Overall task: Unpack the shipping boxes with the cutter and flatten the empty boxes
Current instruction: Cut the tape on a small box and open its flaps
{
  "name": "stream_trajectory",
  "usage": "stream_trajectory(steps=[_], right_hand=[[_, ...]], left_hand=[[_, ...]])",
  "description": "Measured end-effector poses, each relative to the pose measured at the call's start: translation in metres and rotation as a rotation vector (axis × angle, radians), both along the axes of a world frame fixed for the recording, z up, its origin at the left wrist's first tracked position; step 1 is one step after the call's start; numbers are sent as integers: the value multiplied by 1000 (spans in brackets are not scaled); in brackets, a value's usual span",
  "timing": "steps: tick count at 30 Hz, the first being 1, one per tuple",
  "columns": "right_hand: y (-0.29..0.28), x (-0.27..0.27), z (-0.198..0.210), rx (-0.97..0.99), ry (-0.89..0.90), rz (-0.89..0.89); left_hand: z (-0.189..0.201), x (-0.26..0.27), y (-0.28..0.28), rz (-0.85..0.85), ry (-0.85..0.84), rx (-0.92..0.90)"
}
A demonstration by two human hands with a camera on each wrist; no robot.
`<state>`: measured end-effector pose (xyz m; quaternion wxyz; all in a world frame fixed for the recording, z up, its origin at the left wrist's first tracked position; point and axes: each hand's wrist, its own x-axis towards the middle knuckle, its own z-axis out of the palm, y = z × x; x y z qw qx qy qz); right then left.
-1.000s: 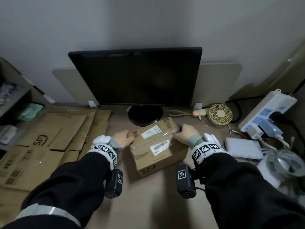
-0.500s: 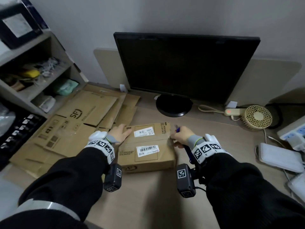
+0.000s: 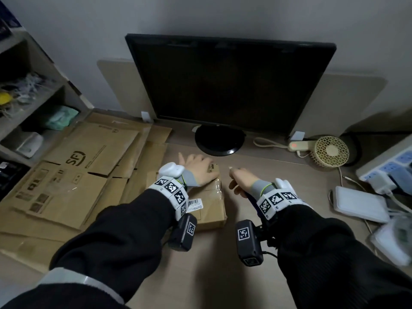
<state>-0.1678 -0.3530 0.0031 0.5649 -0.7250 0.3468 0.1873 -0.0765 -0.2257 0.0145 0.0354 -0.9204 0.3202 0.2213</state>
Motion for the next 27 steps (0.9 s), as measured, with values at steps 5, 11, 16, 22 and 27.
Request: stream_trajectory(steps=[5,11,16,22,27], right_hand=[[-12,-6,-2,-60,-9,112],[-9,-6,-1,-75,-36,212],[-7,0,-3,-104,-46,265],[-7,0,-4,-70,-79,206],[-3,2,-5,-108,-67,242]], left_hand=[[-6,8,-13,102,149,-24],[-10,11,-19,155,171,28],[-16,14,-22,170,161,38],[-16,15,-25,197,186,40],[-20,20,-26,180,206,21]])
